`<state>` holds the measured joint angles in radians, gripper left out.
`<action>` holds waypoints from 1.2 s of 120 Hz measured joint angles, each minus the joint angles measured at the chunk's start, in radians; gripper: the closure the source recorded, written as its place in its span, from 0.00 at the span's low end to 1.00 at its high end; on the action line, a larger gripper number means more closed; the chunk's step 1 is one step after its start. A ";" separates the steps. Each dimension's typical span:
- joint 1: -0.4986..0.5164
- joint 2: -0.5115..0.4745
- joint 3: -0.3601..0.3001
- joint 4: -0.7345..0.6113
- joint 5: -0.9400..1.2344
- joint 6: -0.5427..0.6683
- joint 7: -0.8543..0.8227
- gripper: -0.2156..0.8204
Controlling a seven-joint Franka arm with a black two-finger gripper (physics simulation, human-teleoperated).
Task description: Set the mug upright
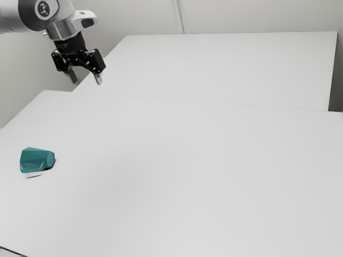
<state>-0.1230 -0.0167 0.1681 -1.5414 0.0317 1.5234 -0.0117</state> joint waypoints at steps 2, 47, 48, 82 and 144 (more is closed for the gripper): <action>0.002 0.000 0.000 0.000 0.000 0.000 0.000 0.23; 0.069 -0.004 -0.007 -0.012 0.001 -0.004 0.005 0.23; 0.071 -0.004 -0.007 -0.013 0.001 -0.004 0.005 0.23; 0.202 -0.017 -0.008 -0.043 -0.002 -0.001 0.049 0.23; 0.539 -0.079 -0.009 -0.224 -0.123 0.141 0.306 0.23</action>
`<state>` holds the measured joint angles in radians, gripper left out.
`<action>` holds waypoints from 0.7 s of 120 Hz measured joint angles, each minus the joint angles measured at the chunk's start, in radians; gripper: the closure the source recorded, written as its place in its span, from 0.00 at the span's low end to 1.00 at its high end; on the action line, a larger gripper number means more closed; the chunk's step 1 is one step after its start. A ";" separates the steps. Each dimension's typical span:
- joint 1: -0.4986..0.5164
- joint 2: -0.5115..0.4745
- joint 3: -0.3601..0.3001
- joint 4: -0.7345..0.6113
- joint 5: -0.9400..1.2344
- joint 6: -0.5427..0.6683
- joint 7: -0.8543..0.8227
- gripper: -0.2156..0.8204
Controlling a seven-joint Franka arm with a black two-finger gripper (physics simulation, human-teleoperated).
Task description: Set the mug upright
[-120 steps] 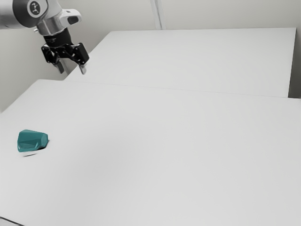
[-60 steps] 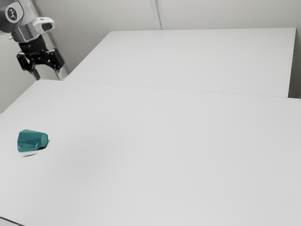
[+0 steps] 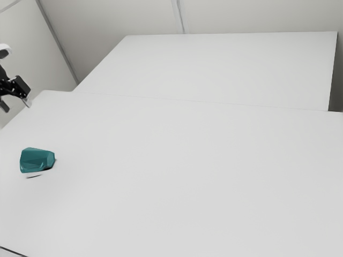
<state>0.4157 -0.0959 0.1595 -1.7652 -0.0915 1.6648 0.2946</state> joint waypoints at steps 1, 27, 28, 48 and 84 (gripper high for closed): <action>0.005 0.000 0.000 -0.002 -0.004 0.003 0.007 0.23; 0.114 -0.002 0.001 -0.084 -0.124 0.098 0.191 0.23; 0.118 -0.002 0.001 -0.087 -0.129 0.101 0.198 0.23; 0.201 0.003 0.002 -0.126 -0.205 0.148 0.338 0.23; 0.343 0.033 0.002 -0.175 -0.332 0.208 0.578 0.23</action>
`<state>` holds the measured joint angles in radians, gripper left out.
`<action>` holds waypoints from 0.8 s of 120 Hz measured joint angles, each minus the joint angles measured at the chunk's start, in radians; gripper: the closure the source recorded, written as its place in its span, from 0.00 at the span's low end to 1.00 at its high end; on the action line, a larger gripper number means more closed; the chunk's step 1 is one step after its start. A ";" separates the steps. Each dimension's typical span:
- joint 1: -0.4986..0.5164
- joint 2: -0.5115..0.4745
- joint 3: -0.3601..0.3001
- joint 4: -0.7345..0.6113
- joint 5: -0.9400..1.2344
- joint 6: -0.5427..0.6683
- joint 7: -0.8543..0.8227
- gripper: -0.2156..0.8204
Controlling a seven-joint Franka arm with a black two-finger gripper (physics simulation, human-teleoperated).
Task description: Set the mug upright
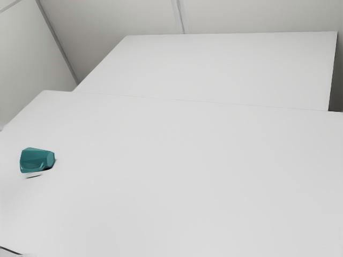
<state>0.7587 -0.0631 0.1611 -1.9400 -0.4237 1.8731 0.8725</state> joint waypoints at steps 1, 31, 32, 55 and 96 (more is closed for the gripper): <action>0.004 0.002 0.000 -0.001 -0.003 0.001 0.006 0.23; 0.106 0.064 0.001 -0.017 -0.073 0.005 0.146 0.23; 0.109 0.067 0.001 -0.017 -0.075 0.004 0.150 0.23; 0.161 0.122 0.002 -0.014 -0.106 0.002 0.223 0.23; 0.146 0.255 0.002 0.068 -0.181 -0.007 0.307 0.23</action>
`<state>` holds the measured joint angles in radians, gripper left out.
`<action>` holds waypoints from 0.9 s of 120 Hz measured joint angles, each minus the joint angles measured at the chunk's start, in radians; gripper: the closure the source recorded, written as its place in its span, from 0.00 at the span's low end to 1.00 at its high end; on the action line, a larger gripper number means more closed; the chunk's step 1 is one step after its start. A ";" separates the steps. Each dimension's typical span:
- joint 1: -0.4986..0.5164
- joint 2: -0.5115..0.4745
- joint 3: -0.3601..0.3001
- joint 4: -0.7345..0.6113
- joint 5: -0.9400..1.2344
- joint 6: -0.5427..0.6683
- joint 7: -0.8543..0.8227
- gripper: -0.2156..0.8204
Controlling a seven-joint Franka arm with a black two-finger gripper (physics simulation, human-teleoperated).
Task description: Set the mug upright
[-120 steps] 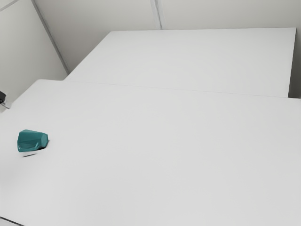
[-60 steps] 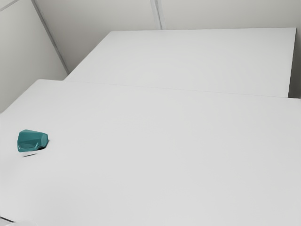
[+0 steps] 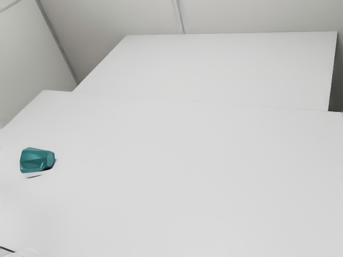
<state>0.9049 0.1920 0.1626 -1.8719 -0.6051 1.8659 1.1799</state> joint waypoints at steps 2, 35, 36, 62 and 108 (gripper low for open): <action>0.000 0.009 0.000 0.006 -0.003 -0.001 0.003 0.23; 0.001 0.089 0.006 0.074 -0.049 -0.062 -0.005 0.23; 0.002 0.093 0.006 0.075 -0.050 -0.064 -0.006 0.23; 0.008 0.160 0.004 0.144 -0.061 -0.116 -0.031 0.23; -0.001 0.274 -0.004 0.233 -0.063 -0.155 -0.068 0.23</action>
<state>0.9039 0.4662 0.1590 -1.6385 -0.6684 1.7108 1.1119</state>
